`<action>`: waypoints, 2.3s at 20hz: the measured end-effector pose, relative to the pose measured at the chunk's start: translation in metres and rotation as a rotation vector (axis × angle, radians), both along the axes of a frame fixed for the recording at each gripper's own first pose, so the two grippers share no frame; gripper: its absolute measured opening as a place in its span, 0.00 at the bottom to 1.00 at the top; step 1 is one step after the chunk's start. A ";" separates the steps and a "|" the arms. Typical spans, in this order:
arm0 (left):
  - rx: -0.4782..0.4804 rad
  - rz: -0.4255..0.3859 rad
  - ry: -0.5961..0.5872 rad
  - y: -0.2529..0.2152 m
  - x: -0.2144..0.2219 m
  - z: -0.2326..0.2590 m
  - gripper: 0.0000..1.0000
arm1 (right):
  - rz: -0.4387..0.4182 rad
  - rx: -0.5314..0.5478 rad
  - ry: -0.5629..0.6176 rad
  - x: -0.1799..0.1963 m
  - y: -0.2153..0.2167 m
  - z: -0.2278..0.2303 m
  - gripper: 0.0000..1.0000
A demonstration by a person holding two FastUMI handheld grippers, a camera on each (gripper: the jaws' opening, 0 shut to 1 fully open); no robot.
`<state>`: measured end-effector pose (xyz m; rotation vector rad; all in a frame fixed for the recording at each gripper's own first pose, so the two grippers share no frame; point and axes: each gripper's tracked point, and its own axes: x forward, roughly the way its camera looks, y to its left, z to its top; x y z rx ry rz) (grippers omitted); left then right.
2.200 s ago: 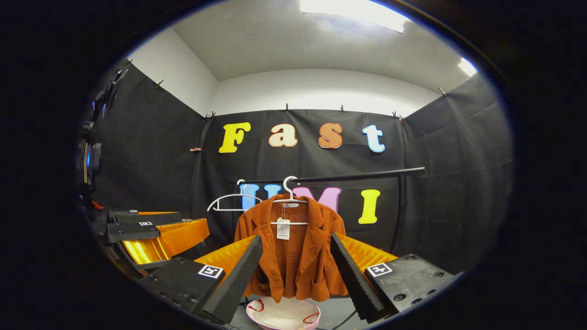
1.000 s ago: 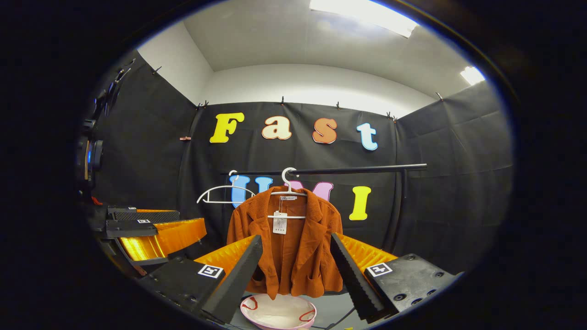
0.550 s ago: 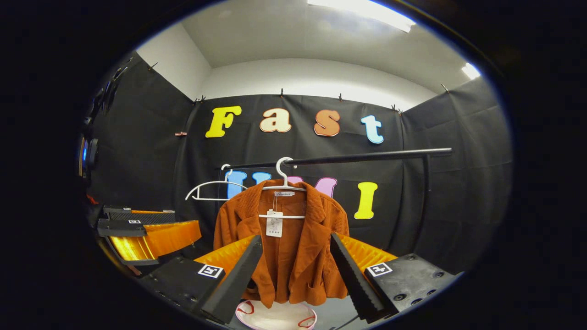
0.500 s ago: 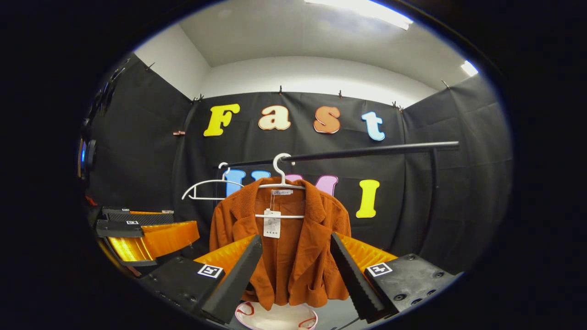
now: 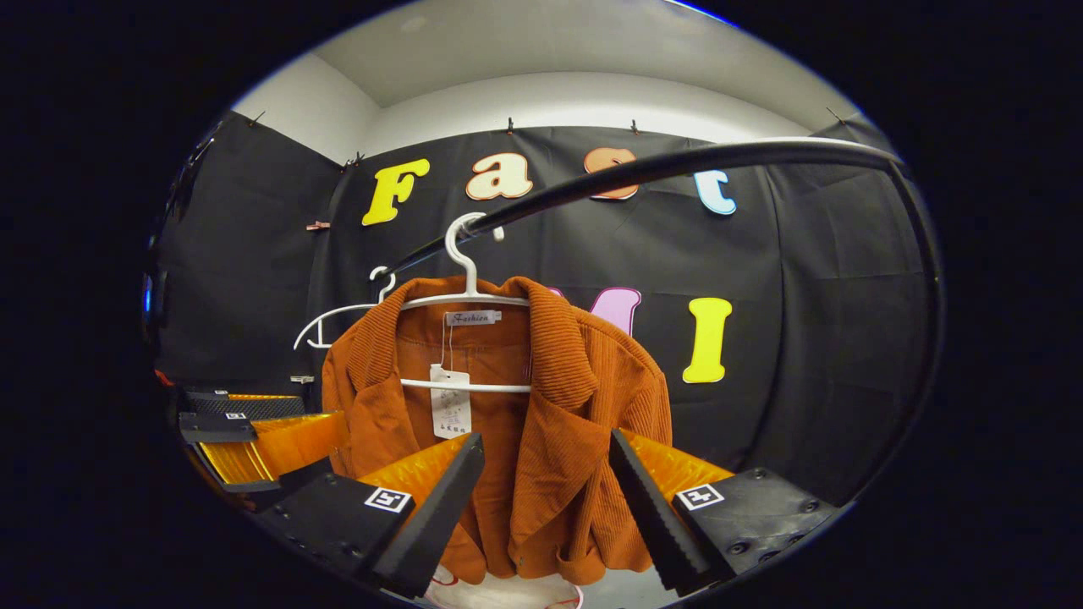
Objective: Grasp the clothes on the hanger with both hands and then place them into the laundry hamper below.
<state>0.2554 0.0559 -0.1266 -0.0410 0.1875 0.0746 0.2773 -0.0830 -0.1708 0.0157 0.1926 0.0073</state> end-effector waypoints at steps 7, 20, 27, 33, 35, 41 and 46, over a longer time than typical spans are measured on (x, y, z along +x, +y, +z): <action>-0.012 0.100 0.069 0.020 0.036 -0.053 0.89 | 0.048 0.041 0.099 0.036 -0.014 -0.055 0.97; -0.081 0.181 0.027 0.008 0.101 -0.069 0.90 | 0.095 0.119 0.128 0.102 -0.011 -0.086 0.98; -0.093 0.196 0.002 0.022 0.110 -0.064 0.82 | 0.084 0.129 0.120 0.119 -0.027 -0.087 0.88; 0.000 0.295 0.011 0.054 0.109 -0.063 0.13 | 0.152 0.053 0.075 0.132 -0.042 -0.085 0.30; 0.015 0.304 0.015 0.061 0.106 -0.061 0.07 | 0.145 0.067 0.070 0.133 -0.058 -0.081 0.15; 0.058 0.375 -0.027 0.095 0.076 -0.026 0.07 | 0.063 0.091 0.017 0.143 -0.107 -0.053 0.15; 0.185 0.386 -0.066 0.118 0.060 0.012 0.07 | 0.007 0.076 -0.022 0.136 -0.131 -0.032 0.10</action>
